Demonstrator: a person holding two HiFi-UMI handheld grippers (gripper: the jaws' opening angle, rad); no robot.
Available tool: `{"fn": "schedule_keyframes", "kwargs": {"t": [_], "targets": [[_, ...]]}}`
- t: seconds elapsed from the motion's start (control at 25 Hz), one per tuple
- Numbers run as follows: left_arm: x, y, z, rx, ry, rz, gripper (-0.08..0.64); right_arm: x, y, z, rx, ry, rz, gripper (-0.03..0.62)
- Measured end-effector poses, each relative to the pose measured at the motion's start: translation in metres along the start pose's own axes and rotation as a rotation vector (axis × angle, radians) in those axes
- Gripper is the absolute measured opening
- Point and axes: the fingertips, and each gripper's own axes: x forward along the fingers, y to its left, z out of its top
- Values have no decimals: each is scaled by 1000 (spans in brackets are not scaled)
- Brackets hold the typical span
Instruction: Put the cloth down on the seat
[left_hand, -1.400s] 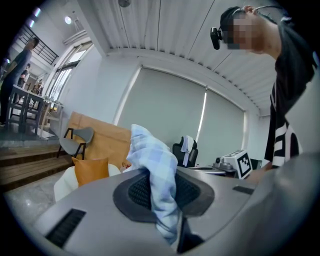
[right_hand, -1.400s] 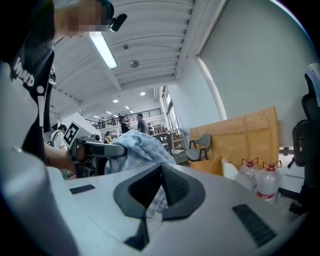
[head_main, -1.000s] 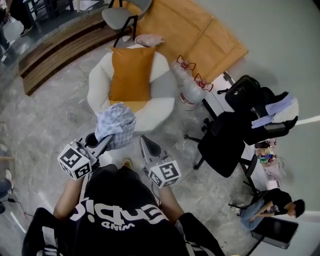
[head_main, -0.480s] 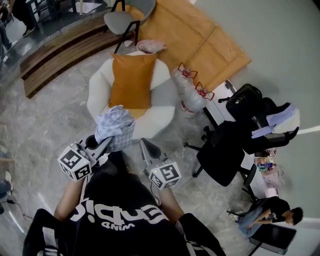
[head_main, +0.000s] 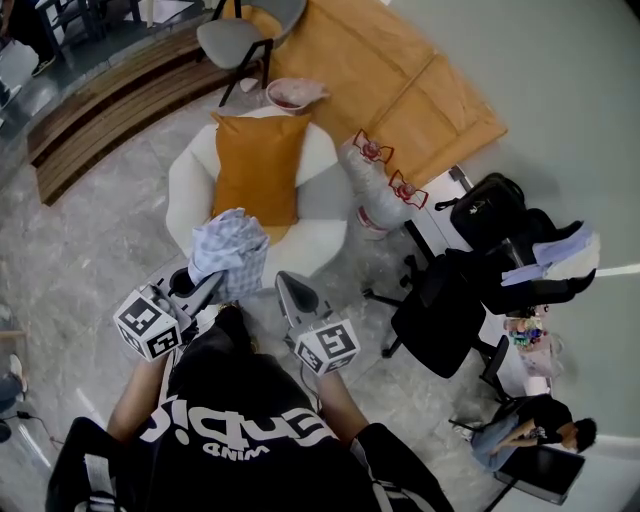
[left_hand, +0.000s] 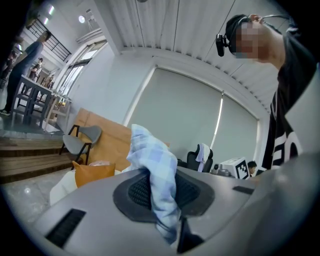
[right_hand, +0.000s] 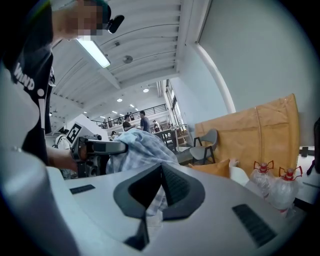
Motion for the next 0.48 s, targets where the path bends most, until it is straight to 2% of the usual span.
{"fn": "schedule_keyframes", "kwargs": {"t": [0.12, 0.32, 0.48], "targets": [[8, 17, -17, 5, -4, -24, 71, 16, -9, -12, -8, 6, -11, 18], [26, 60, -4, -15, 44, -52, 71, 67, -27, -3, -2, 28, -40, 20], [40, 104, -17, -25, 62, -84, 71, 97, -38, -1, -12, 24, -74, 20]]}}
